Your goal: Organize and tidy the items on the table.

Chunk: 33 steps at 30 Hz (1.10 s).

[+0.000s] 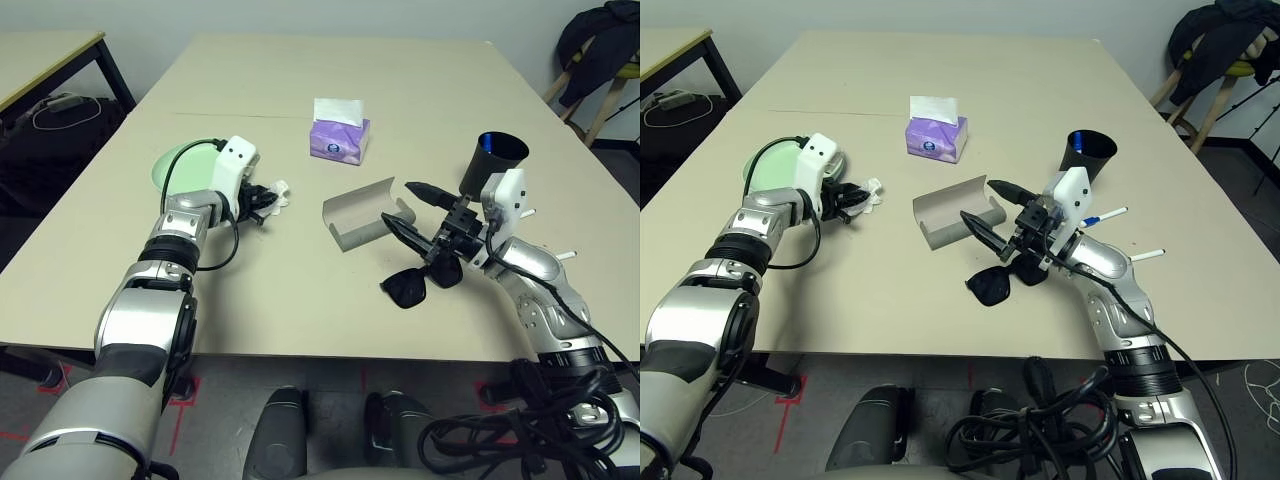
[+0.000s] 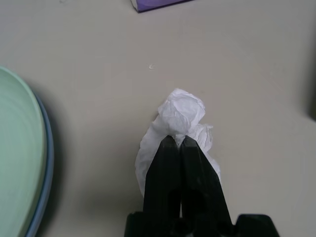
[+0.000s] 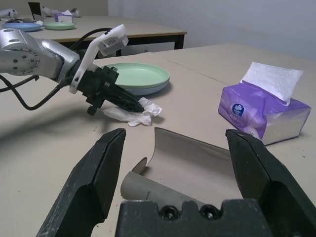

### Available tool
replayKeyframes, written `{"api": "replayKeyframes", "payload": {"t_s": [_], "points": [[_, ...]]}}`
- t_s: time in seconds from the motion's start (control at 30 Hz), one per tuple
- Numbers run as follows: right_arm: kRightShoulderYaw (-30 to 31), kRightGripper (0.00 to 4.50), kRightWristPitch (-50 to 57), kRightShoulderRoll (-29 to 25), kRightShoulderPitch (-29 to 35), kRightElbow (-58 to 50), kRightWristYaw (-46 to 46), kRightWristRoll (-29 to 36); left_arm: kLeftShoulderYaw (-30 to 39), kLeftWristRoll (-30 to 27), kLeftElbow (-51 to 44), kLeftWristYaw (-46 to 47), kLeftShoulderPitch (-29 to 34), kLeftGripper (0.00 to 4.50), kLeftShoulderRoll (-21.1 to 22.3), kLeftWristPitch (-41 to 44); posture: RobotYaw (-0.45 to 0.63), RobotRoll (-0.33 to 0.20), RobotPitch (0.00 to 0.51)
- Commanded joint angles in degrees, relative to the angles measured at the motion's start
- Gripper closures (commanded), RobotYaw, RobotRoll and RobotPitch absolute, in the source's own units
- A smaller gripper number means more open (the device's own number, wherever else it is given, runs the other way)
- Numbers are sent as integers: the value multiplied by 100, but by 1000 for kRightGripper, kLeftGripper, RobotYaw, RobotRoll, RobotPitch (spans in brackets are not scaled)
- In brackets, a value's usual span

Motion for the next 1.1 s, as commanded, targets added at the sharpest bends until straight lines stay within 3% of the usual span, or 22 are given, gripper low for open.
{"api": "replayKeyframes", "payload": {"t_s": [0.03, 0.17, 0.27, 0.37, 0.47, 0.53, 0.67, 0.93, 1.1], "points": [[-95, 0, -18, 15, -13, -59, -23, 24, 28, -66, -70, -244, -67, 4458, -58, 239, 131, 0, 60], [-117, 0, -60, 1, 4, -34, -14, 15, 109, -265, -391, -709, -70, 4458, -4, 628, 122, 0, 59], [-140, 0, -73, -10, 25, -36, -26, 16, 199, -626, -981, -1361, -32, 4458, 78, 1602, 122, 0, 60], [-129, 0, -74, -9, 56, -62, -38, 15, 467, -992, -1359, -1411, -169, 4458, 132, 2410, 124, 0, 60], [-107, 0, -63, 5, 66, -86, -54, 14, 836, -1199, -1317, -901, -410, 4458, 98, 2659, 127, 0, 60], [-93, 0, -55, 12, 62, -97, -63, 14, 1020, -1218, -1130, -450, -567, 4458, 74, 2489, 126, 0, 61], [-88, 0, -34, 15, 24, -99, -70, 25, 1457, -982, -318, 1787, -985, 4458, -22, 1194, 125, 0, 60], [-101, 0, -33, 17, 15, -99, -68, 31, 1441, -484, 548, 3917, -1145, 4458, 104, -435, 123, 0, 57], [-101, 0, -53, 27, 3, -82, -61, 32, 1633, -545, 805, 4579, -1161, 4458, 117, -695, 124, 0, 56]]}}
